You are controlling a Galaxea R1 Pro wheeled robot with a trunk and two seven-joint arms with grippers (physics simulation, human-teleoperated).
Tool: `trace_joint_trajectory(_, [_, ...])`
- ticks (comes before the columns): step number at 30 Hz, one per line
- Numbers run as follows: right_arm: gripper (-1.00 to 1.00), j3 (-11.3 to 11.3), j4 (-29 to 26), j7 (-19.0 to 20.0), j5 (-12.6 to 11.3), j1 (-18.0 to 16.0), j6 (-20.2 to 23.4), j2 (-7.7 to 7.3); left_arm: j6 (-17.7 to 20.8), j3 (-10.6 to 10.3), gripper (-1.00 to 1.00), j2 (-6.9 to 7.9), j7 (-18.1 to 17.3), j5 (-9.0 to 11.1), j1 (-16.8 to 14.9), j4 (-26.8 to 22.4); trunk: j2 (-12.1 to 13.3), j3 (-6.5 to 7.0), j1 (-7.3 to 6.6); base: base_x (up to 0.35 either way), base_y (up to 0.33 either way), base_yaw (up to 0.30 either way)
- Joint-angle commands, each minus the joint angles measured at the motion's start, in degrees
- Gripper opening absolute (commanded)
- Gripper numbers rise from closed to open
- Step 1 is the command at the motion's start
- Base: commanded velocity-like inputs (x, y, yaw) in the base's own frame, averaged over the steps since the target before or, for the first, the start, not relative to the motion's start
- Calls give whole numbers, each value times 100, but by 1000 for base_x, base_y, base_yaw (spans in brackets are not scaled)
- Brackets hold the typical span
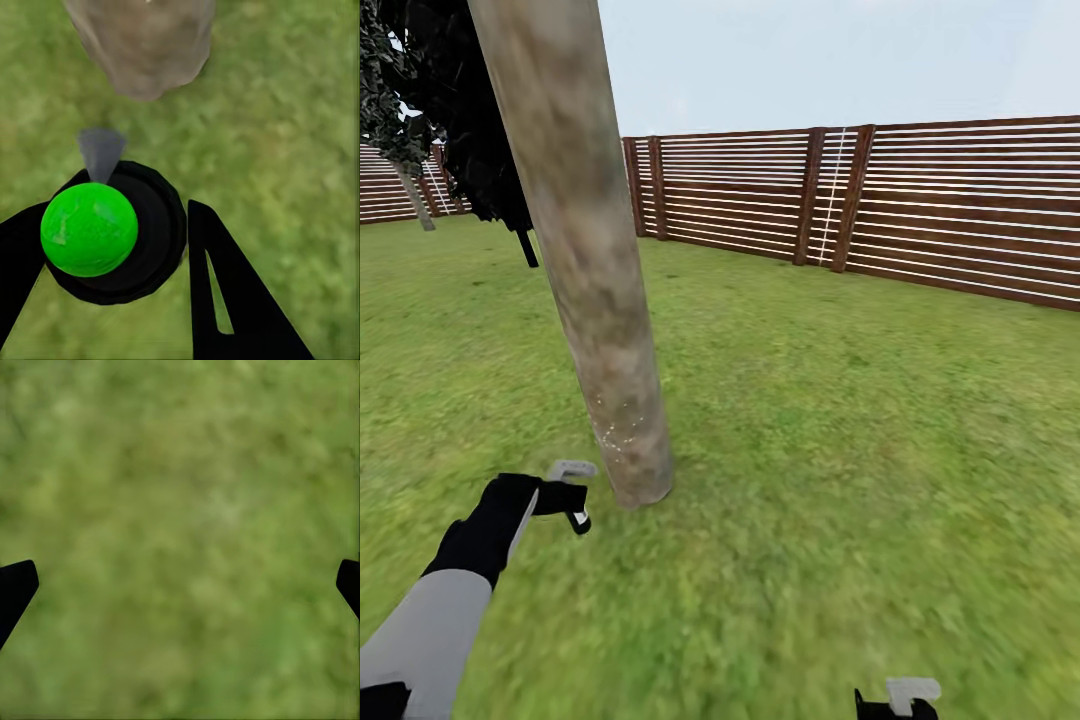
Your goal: In the garden, pick up the pesticide atomizer on the floor and spray pesticide onto both trees until each tree trunk is fully covered.
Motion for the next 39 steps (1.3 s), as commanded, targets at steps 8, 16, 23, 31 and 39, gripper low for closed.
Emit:
trace_joint_trajectory(8, [100,-21,-7,-24,56,-5,-78,-382,100,34,-100,61,-80,-72,-93,-370,-2,-5,-1,0,0,0])
trace_joint_trajectory(16, [100,-57,-10,-29,24,-5,-81,-48,11,21,-100,48,-11,-85,201,-146,-2,-5,-1,0,-143,0])
trace_joint_trajectory(23, [100,-71,-37,-48,8,-5,-104,-62,-330,78,-100,23,650,62,217,218,-2,-5,-1,0,-272,0])
trace_joint_trajectory(31, [100,-23,-28,-20,66,-5,-122,-119,-1112,639,-100,-56,1314,165,217,1222,-2,-5,-1,0,-273,0])
trace_joint_trajectory(39, [100,-15,-6,-18,67,-5,-122,-114,-1138,631,-100,-125,1335,153,217,1212,-2,-5,-1,31,-270,122])
